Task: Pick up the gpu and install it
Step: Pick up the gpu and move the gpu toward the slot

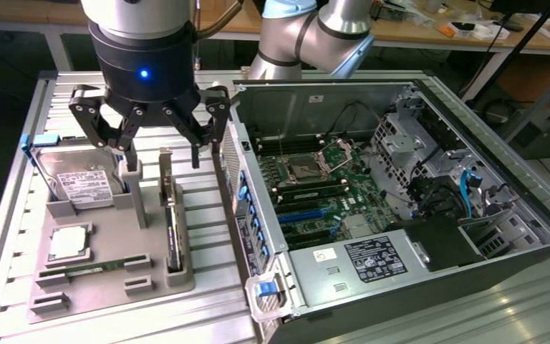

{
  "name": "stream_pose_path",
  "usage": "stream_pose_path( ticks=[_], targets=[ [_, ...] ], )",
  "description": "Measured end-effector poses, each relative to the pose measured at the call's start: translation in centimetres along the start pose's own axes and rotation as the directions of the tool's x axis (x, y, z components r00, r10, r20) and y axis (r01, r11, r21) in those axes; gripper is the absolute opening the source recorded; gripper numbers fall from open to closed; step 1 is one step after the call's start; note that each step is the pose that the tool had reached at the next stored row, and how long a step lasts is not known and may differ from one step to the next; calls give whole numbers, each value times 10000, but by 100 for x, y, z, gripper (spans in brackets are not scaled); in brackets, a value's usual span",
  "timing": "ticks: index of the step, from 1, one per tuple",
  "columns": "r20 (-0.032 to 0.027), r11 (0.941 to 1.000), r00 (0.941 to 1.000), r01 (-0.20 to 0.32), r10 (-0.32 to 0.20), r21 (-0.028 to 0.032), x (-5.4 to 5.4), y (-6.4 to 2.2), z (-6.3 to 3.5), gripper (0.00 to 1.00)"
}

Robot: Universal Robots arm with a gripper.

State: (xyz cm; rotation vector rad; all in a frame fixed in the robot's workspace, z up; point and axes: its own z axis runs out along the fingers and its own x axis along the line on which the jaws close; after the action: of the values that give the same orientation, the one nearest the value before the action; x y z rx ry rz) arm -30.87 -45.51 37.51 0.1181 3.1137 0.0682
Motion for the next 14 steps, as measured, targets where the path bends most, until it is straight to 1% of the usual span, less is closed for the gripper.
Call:
stream_pose_path(
  ticks=[14],
  targets=[
    [2,10000,10000,0,0,-2,-8,-35,13,74]
  ],
)
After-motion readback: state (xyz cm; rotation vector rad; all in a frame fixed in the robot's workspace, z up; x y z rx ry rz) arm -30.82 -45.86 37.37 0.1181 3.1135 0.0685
